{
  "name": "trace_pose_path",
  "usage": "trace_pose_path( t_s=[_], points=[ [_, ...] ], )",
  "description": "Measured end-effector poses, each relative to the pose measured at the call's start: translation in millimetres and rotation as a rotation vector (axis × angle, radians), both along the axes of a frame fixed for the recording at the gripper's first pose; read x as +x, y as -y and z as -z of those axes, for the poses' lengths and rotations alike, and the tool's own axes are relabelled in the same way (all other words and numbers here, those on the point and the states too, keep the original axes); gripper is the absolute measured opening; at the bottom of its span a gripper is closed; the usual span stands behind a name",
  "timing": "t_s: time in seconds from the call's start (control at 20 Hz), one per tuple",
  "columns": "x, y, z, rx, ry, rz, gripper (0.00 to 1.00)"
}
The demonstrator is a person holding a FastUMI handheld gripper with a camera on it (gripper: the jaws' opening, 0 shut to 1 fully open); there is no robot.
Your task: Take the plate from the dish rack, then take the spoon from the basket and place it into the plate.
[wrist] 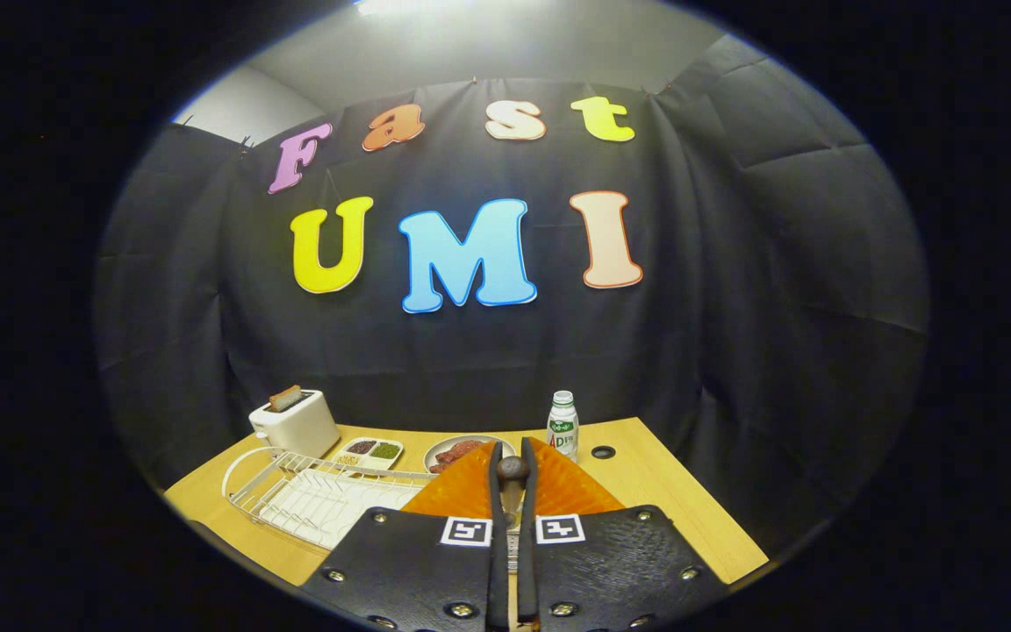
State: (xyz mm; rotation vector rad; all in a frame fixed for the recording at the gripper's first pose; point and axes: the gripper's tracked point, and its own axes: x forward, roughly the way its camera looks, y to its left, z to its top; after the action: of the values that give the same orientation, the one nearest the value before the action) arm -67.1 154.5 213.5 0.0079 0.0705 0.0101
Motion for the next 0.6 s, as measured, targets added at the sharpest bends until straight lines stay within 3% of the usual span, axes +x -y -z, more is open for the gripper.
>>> trace_pose_path(
  t_s=[0.3, 0.6],
  points=[
    [-37, -44, -21, -0.039, 0.008, -0.016, 0.04],
    [-61, -105, 48, -0.018, -0.121, -0.121, 0.04]
  ],
)
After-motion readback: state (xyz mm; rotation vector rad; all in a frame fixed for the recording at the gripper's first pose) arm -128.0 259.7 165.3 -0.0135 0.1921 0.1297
